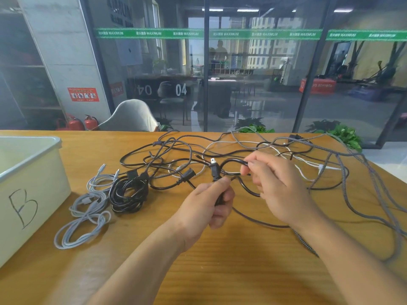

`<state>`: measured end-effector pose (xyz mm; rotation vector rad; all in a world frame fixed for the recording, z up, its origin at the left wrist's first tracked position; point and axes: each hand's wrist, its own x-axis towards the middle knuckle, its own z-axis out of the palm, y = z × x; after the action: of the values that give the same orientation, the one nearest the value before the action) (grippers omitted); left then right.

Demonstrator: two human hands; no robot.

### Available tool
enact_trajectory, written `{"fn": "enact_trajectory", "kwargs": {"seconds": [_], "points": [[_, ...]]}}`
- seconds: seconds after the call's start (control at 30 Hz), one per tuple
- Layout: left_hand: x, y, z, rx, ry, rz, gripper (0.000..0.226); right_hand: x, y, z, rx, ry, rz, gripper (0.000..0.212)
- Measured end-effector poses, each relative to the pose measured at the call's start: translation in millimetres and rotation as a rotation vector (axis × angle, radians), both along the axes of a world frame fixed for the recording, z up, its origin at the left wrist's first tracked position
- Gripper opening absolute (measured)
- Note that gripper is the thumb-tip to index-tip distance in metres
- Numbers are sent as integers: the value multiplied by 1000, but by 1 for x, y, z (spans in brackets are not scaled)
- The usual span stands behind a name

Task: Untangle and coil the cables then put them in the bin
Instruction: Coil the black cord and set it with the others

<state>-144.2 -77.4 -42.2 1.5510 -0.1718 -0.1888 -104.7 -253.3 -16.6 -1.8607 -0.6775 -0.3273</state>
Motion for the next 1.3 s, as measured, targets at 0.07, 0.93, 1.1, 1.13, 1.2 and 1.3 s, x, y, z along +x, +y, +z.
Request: {"fn": "enact_trajectory", "kwargs": {"seconds": [0.07,0.93,1.1,1.13,1.2,1.3], "points": [[1,0,0,-67,-15,25,43,-6,6,-2,-55,8,56,31],[-5,3,19,-652,58,85,39,-32,25,-12,-434,136,437,33],[-12,6,27,-690,22,-51,39,-34,29,-13,-501,328,610,56],[-13,7,28,-675,27,-94,40,-32,29,-15,-535,327,618,58],[-14,9,29,-639,36,-159,41,-26,27,-19,-609,266,585,58],[-11,14,28,-572,64,-182,42,-6,19,-28,-685,93,471,58]]}}
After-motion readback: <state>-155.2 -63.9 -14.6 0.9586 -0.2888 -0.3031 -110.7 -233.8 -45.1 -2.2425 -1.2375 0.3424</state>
